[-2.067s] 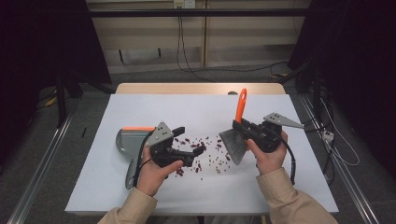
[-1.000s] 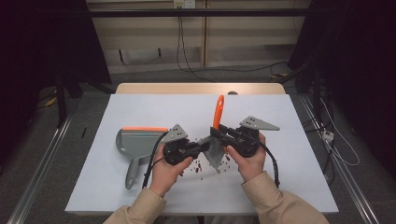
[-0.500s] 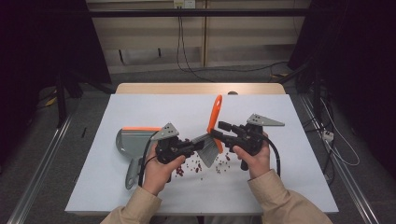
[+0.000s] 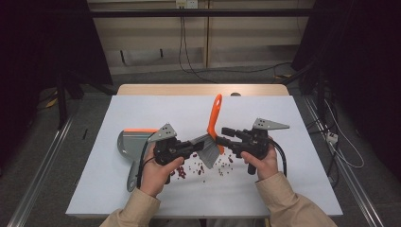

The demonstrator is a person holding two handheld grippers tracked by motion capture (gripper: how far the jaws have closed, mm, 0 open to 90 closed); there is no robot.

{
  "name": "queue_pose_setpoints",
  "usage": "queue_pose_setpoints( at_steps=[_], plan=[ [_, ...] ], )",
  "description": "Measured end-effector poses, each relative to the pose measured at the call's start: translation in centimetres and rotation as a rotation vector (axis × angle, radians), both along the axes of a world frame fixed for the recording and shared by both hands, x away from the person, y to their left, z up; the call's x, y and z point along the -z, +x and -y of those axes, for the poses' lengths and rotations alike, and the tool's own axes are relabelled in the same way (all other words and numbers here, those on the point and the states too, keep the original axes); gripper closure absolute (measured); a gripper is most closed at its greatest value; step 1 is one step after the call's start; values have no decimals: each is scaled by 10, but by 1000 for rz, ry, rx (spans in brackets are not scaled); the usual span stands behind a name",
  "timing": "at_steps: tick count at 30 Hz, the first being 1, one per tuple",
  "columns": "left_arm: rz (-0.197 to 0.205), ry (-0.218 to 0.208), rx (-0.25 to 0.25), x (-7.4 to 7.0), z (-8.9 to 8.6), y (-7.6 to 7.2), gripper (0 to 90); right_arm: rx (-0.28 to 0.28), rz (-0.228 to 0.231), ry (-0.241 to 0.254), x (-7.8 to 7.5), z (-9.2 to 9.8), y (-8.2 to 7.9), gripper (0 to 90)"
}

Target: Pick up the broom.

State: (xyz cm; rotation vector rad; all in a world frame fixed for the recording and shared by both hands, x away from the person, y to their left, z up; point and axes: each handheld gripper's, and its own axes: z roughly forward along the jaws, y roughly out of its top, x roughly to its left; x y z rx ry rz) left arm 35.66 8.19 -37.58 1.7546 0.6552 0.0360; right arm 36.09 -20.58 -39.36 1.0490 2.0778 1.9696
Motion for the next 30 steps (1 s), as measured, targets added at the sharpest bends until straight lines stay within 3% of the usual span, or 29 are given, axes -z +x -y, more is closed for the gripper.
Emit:
queue_pose_setpoints(
  at_steps=[5, 8, 10, 12, 15, 16, 18, 21, 23, 24, 28, 30],
  plan=[
    [3, -30, 41, -2, 1, -1, 856, -43, 3, -32, 4, -4, 1, 458],
    [-13, -86, 96, 0, 1, 1, 857, -104, -4, 3, 6, -5, 2, 454],
    [-2, -108, 134, -1, 1, 2, 857, -161, 1, 29, 6, -5, 2, 463],
    [0, -111, 128, -1, 1, 3, 857, -198, 7, 43, 5, -4, 1, 532],
    [-8, -119, 104, 2, -4, 8, 846, -216, -20, 67, 4, 1, 1, 694],
    [10, -104, 98, 3, -3, 8, 835, -205, -32, 66, 2, 2, 1, 697],
    [22, -81, 67, 5, -3, 9, 764, -183, -11, 2, -2, 0, -1, 699],
    [35, -40, 7, 5, -6, 10, 635, -143, -19, -15, -6, 4, -1, 700],
    [45, -11, -32, 4, -11, 12, 598, -88, -30, -53, -9, 10, -1, 701],
    [43, 3, -56, 4, -13, 13, 536, -68, -43, -61, -9, 14, 0, 701],
    [56, 56, -92, 3, -18, 15, 423, 54, -41, -183, -9, 23, 3, 701],
    [60, 67, -101, 2, -21, 16, 390, 84, -44, -206, -9, 27, 4, 701]
  ],
)
